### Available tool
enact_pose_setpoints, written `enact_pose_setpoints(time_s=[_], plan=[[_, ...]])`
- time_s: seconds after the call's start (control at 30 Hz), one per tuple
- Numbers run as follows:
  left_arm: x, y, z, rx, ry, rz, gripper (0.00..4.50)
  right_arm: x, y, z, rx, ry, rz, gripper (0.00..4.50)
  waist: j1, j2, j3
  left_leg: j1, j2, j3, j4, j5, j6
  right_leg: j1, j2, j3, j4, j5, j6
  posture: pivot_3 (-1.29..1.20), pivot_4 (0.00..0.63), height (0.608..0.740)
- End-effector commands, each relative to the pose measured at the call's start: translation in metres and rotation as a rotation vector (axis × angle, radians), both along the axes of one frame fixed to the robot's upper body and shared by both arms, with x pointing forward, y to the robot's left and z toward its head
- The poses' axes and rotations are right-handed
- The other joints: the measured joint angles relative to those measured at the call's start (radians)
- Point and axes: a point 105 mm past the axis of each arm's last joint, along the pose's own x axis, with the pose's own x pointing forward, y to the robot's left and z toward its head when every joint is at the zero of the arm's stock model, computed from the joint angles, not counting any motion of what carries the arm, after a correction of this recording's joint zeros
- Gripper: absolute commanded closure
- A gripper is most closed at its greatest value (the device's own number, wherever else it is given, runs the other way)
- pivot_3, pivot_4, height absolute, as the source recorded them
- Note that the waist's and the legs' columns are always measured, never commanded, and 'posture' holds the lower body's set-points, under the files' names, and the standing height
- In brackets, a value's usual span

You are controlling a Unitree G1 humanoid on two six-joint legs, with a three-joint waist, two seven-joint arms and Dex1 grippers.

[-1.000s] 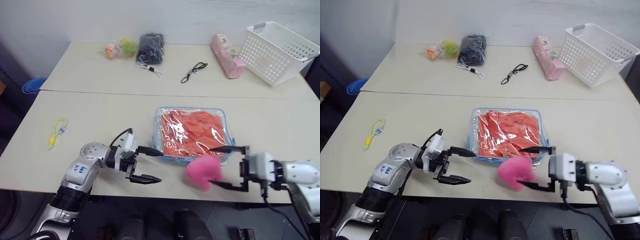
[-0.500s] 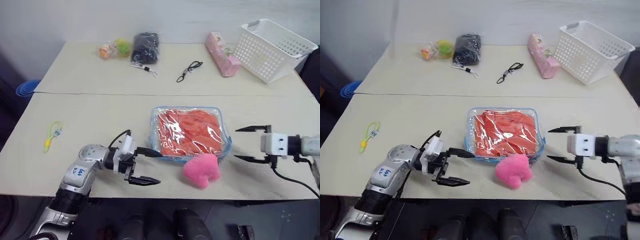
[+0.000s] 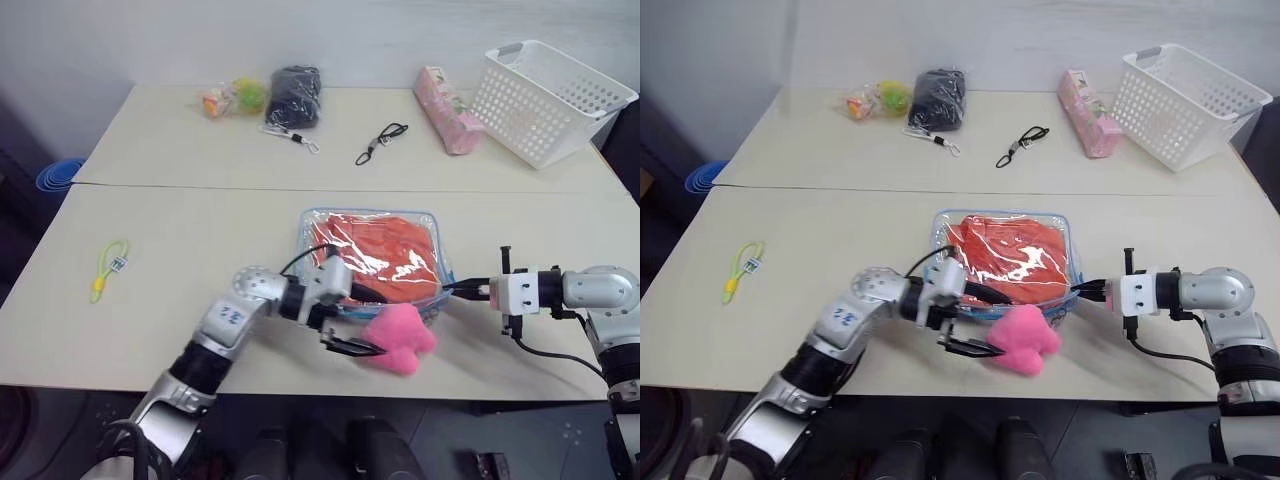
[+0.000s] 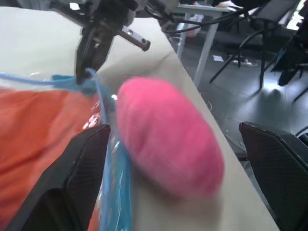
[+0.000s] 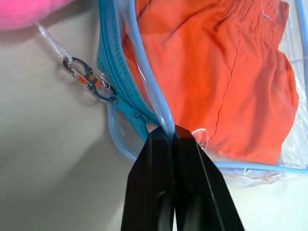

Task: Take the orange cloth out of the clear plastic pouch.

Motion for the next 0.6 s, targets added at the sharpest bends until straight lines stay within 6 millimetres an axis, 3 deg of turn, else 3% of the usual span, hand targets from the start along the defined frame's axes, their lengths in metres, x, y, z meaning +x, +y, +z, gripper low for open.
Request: enact_pose_setpoints(time_s=[0.03,0.2,0.3,0.5,0.6], plan=[[0.001,-0.010,-0.006,0.052,-0.050,-0.011,0.39,0.001,0.005,0.010,0.036,-0.037,0.003,4.50,-0.004,0.000,0.000,0.000,0.000,0.000,0.000,0.000,0.000,0.000,0.000,0.000,0.001,0.000,0.000,0.00,0.150,0.740],[0.003,-0.019,-0.002,0.030,-0.050,0.009,1.70,0.003,0.006,0.013,0.063,-0.042,-0.015,4.50,-0.001,0.000,0.000,0.000,0.000,0.000,0.002,0.000,0.000,0.000,0.000,0.000,0.001,0.000,0.000,0.00,0.150,0.740],[0.004,-0.008,0.006,-0.002,-0.064,-0.002,2.60,0.002,0.000,0.012,0.063,-0.039,-0.039,4.50,-0.001,0.000,0.000,0.000,0.000,0.000,0.002,0.000,-0.001,0.000,0.000,0.000,0.001,0.000,0.000,0.00,0.150,0.740],[0.016,0.043,0.009,0.034,-0.052,0.045,4.28,0.000,-0.013,0.011,0.063,-0.032,-0.082,4.50,-0.003,0.000,0.000,0.000,0.000,0.000,0.001,0.000,-0.001,0.000,0.000,0.000,0.001,0.000,0.000,0.00,0.150,0.740],[0.023,0.085,0.012,0.056,-0.032,0.079,4.48,-0.001,-0.015,0.013,0.061,-0.036,-0.086,4.50,-0.003,0.000,0.000,0.000,0.000,0.000,0.002,0.000,-0.001,0.000,0.000,0.000,0.001,0.000,0.000,0.00,0.150,0.740]])
